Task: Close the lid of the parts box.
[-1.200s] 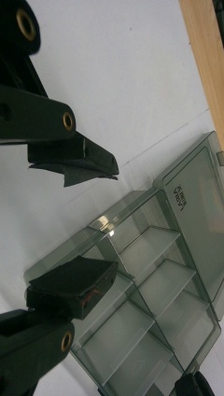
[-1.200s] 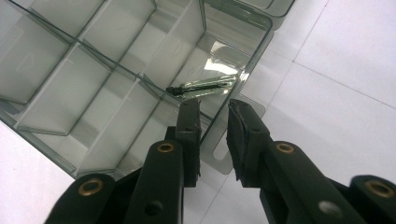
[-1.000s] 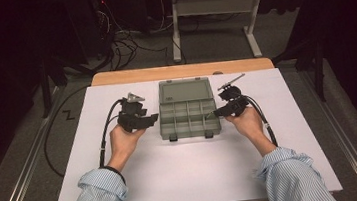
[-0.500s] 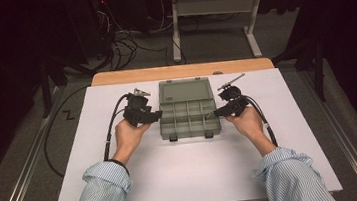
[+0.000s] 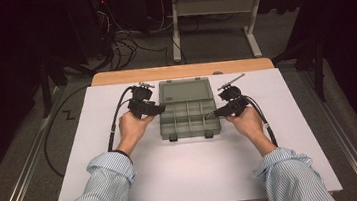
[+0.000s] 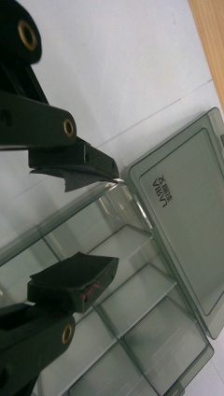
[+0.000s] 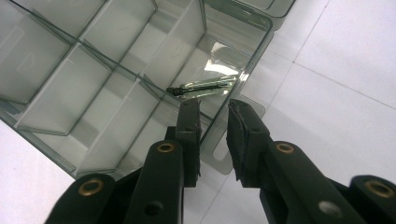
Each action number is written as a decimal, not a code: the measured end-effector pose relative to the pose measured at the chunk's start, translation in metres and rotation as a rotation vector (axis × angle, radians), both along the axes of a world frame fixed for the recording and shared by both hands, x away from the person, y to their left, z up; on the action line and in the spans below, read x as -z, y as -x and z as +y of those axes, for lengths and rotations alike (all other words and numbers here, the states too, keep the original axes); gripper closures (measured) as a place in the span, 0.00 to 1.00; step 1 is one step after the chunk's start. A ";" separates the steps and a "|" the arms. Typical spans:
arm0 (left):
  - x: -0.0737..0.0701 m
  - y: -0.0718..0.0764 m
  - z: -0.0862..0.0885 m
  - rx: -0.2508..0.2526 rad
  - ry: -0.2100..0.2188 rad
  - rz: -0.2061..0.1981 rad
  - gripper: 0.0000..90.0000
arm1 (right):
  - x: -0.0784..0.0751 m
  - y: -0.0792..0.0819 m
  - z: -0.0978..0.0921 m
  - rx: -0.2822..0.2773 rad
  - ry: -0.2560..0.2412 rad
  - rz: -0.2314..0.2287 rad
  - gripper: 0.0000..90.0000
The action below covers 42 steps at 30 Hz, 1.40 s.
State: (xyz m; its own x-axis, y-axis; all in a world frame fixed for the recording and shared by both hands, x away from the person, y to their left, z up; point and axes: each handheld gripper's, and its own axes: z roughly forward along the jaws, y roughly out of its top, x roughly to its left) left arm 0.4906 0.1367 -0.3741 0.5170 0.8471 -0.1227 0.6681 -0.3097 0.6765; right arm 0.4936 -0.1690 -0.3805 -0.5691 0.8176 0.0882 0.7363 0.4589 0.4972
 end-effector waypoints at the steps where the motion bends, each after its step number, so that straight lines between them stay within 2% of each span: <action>1: -0.001 -0.002 0.000 -0.002 0.000 0.000 0.56 | 0.000 0.000 0.000 -0.002 0.000 -0.001 0.85; 3: -0.003 -0.005 0.001 -0.012 0.005 -0.003 0.57 | 0.000 0.000 0.000 -0.002 0.000 -0.004 0.85; 8: -0.005 -0.014 0.000 -0.022 -0.013 0.014 0.57 | 0.000 0.000 0.000 0.001 0.000 -0.003 0.85; 15: -0.003 -0.029 -0.007 -0.021 -0.025 0.059 0.56 | 0.000 0.000 0.000 0.000 0.000 -0.003 0.85; 17: -0.002 -0.033 -0.009 -0.016 -0.049 0.072 0.55 | 0.000 0.000 0.000 0.000 0.000 -0.002 0.85; 21: 0.000 -0.038 -0.012 -0.032 -0.059 0.067 0.56 | 0.000 0.000 0.000 -0.002 0.001 -0.005 0.85; 28: 0.003 -0.051 -0.014 -0.058 -0.062 0.107 0.57 | 0.000 0.001 0.001 0.003 0.003 -0.009 0.85; 32: 0.004 -0.059 -0.014 -0.070 -0.077 0.111 0.58 | 0.000 0.001 0.001 0.005 0.002 -0.008 0.85; 34: 0.006 -0.062 -0.013 -0.078 -0.061 0.118 0.60 | 0.001 0.002 0.000 0.004 0.001 -0.015 0.85; 37: 0.011 -0.066 -0.011 -0.087 -0.063 0.139 0.60 | 0.001 0.002 0.000 0.005 0.001 -0.020 0.85; 42: 0.017 -0.072 -0.007 -0.109 -0.029 0.168 0.59 | 0.001 0.002 0.000 0.004 0.002 -0.020 0.85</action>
